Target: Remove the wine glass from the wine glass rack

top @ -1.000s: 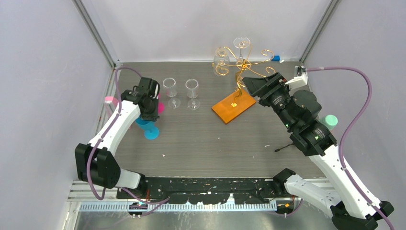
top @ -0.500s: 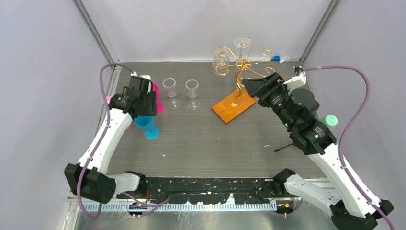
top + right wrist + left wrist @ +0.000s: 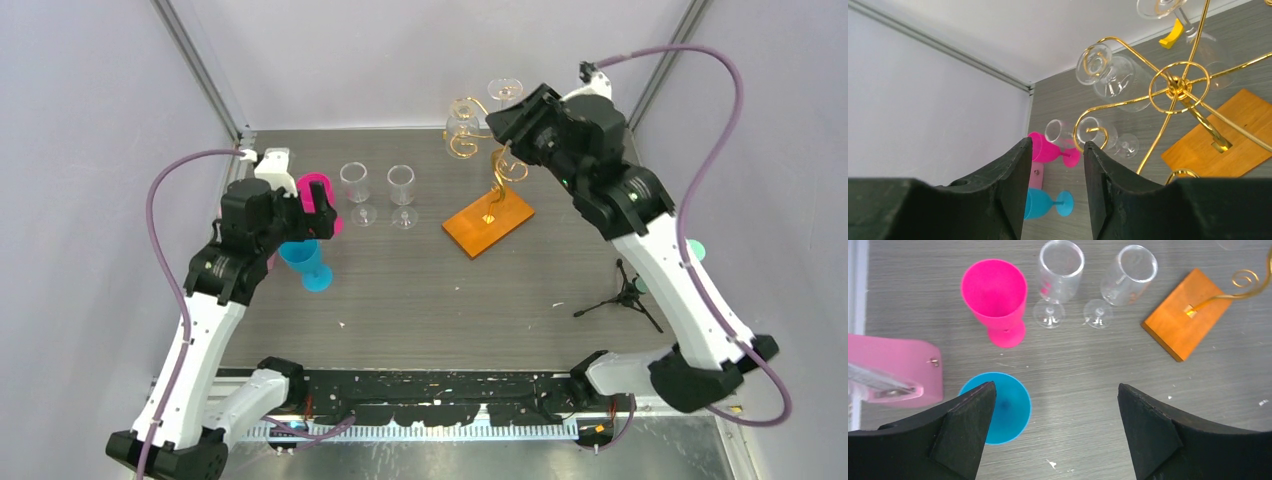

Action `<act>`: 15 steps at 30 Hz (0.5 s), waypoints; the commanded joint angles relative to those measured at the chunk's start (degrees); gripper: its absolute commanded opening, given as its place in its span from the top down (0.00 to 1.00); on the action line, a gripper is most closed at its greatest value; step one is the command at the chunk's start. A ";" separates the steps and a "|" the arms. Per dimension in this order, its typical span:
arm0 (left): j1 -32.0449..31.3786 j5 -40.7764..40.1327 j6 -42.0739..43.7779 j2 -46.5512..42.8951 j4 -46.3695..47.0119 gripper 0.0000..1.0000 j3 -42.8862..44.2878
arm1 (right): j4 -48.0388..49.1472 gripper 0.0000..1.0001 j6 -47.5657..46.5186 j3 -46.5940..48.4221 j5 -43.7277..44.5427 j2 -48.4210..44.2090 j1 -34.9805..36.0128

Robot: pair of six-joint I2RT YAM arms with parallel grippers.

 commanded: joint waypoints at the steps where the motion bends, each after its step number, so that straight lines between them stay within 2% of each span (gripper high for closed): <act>1: 0.37 7.90 1.96 -2.68 8.88 0.04 -5.16 | -5.44 0.52 -2.03 7.68 4.74 7.59 0.21; 7: 0.35 11.56 1.80 -4.94 13.46 0.02 -9.49 | -4.76 0.48 -0.72 13.51 6.39 17.12 0.21; 15: 0.35 11.31 0.89 -5.86 14.86 0.02 -11.78 | 1.57 0.48 5.47 13.06 8.11 22.14 -0.76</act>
